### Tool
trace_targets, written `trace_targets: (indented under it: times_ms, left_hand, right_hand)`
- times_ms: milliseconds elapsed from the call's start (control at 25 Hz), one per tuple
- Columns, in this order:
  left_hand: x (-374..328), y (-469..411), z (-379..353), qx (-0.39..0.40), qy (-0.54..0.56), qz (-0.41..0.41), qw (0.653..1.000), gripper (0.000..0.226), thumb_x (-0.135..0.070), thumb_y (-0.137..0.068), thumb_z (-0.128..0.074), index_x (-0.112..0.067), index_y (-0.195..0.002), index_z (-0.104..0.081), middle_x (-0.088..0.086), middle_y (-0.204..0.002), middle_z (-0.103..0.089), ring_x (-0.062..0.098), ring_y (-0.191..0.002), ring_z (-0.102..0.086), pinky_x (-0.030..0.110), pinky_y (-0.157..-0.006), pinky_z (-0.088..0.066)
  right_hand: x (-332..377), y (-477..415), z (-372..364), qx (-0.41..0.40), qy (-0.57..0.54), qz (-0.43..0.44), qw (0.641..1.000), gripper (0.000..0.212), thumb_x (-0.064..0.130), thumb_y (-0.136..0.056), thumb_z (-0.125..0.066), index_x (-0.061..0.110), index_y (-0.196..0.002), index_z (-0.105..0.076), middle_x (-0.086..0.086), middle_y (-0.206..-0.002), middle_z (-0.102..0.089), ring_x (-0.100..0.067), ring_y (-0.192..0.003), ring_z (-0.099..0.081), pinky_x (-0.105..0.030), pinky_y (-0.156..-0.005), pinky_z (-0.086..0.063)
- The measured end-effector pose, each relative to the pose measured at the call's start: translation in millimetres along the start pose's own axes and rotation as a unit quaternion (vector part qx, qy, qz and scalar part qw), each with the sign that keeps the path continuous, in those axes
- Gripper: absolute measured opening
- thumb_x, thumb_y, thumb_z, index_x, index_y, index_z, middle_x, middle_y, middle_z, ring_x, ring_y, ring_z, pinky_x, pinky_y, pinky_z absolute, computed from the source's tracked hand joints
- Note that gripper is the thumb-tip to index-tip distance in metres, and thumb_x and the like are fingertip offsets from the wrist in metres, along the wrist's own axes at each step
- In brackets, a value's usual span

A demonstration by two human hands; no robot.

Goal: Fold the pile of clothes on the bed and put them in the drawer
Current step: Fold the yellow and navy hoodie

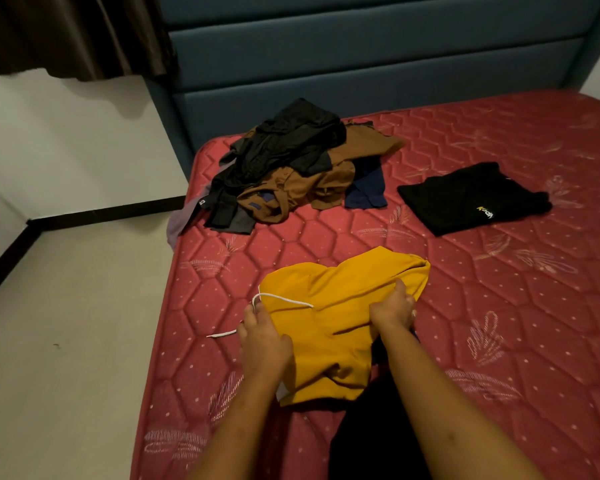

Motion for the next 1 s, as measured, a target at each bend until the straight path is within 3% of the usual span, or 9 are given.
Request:
trace_targets:
  times_ms: [80, 160, 280, 360, 560, 640, 720, 800, 1000]
  left_hand:
    - [-4.6, -10.5, 1.9, -0.033, 0.135, 0.043, 0.989, 0.088, -0.015, -0.083, -0.064, -0.006, -0.152, -0.01, 0.019, -0.157, -0.006, 0.038, -0.14, -0.02, 0.038, -0.112, -0.021]
    - [11.2, -31.6, 0.6, -0.063, 0.305, 0.167, 0.936, 0.096, -0.023, -0.082, -0.071, -0.013, -0.153, -0.006, 0.022, -0.156, -0.007, 0.04, -0.139, -0.024, 0.04, -0.114, -0.026]
    - [51.0, -54.9, 7.6, -0.123, 0.554, 0.332, 0.753, 0.082, -0.035, -0.08, -0.066, -0.035, -0.147, -0.019, 0.01, -0.142, -0.043, 0.032, -0.116, -0.051, 0.052, -0.099, -0.044]
    - [61.1, -61.5, 20.5, -0.136, 0.641, 0.322, 0.684, 0.043, -0.026, -0.092, -0.053, -0.035, -0.132, -0.042, 0.002, -0.125, -0.054, 0.021, -0.099, -0.052, 0.04, -0.086, -0.047]
    - [-17.1, -57.7, 34.6, 0.002, 0.524, 0.096, 0.846, 0.023, -0.007, -0.099, -0.042, -0.018, -0.108, -0.061, 0.002, -0.09, -0.06, 0.01, -0.068, -0.053, 0.016, -0.049, -0.04]
    - [-57.0, -44.9, 6.9, 0.154, 0.306, -0.049, 0.938, 0.025, -0.007, -0.099, -0.045, -0.008, -0.118, -0.061, 0.01, -0.106, -0.062, 0.016, -0.078, -0.058, 0.014, -0.058, -0.043]
    - [-69.5, -32.9, -27.2, 0.21, 0.06, -0.16, 0.963, 0.033, -0.017, -0.095, -0.055, -0.014, -0.127, -0.059, 0.01, -0.129, -0.057, 0.024, -0.108, -0.056, 0.026, -0.086, -0.048]
    - [-59.3, -29.7, -32.8, 0.116, -0.035, -0.133, 0.984, 0.039, -0.025, -0.093, -0.055, -0.024, -0.132, -0.056, 0.002, -0.145, -0.042, 0.025, -0.131, -0.039, 0.039, -0.104, -0.039]
    - [11.0, -35.0, -25.2, 0.019, 0.139, 0.078, 0.987, 0.061, -0.029, -0.086, -0.064, -0.023, -0.142, -0.04, 0.017, -0.144, -0.038, 0.037, -0.129, -0.039, 0.041, -0.104, -0.034]
  right_hand:
    - [1.3, -2.1, -4.6, 0.007, 0.012, 0.022, 1.0, 0.065, 0.003, -0.087, -0.052, 0.02, -0.147, -0.032, -0.017, -0.14, -0.033, -0.041, -0.12, -0.044, -0.04, -0.101, -0.038]
    - [0.2, -3.4, -6.1, 0.017, 0.024, 0.022, 0.999, 0.062, 0.002, -0.087, -0.051, 0.02, -0.145, -0.035, -0.015, -0.139, -0.032, -0.041, -0.115, -0.048, -0.04, -0.098, -0.04]
    - [-3.8, -6.1, -6.9, 0.015, 0.035, 0.012, 0.999, 0.06, 0.005, -0.088, -0.051, 0.023, -0.144, -0.035, -0.013, -0.14, -0.032, -0.04, -0.118, -0.044, -0.041, -0.099, -0.04]
    - [-4.2, -7.0, -6.2, -0.003, 0.04, 0.003, 0.999, 0.06, 0.009, -0.089, -0.051, 0.027, -0.143, -0.034, -0.01, -0.142, -0.031, -0.039, -0.124, -0.038, -0.044, -0.101, -0.038]
    - [-1.3, -6.5, 5.8, -0.09, -0.058, -0.053, 0.993, 0.066, 0.007, -0.086, -0.054, 0.03, -0.143, -0.031, -0.006, -0.148, -0.026, -0.037, -0.127, -0.031, -0.043, -0.103, -0.034]
    - [-5.2, -7.3, 8.9, -0.092, -0.082, -0.088, 0.989, 0.071, 0.009, -0.085, -0.056, 0.031, -0.146, -0.026, -0.007, -0.151, -0.022, -0.038, -0.132, -0.027, -0.045, -0.107, -0.029]
    - [-10.7, -10.4, 8.5, -0.07, -0.073, -0.111, 0.989, 0.076, 0.014, -0.085, -0.057, 0.03, -0.149, -0.019, -0.01, -0.152, -0.024, -0.039, -0.135, -0.026, -0.048, -0.109, -0.024]
    - [-13.7, -13.2, 3.6, -0.025, -0.038, -0.101, 0.994, 0.079, 0.023, -0.086, -0.056, 0.027, -0.151, -0.011, -0.013, -0.15, -0.029, -0.039, -0.135, -0.029, -0.048, -0.11, -0.024]
    - [-12.9, -20.4, 1.3, -0.024, -0.014, -0.081, 0.996, 0.076, 0.055, -0.093, -0.042, 0.026, -0.153, -0.007, -0.017, -0.149, -0.034, -0.04, -0.13, -0.04, -0.049, -0.105, -0.03]
Point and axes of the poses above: each hand's wrist, its own y-axis away from the middle knuckle, its own z-axis out of the back of the hand, x = y × z, the point moved 5 cm from there along -y, towards the middle knuckle
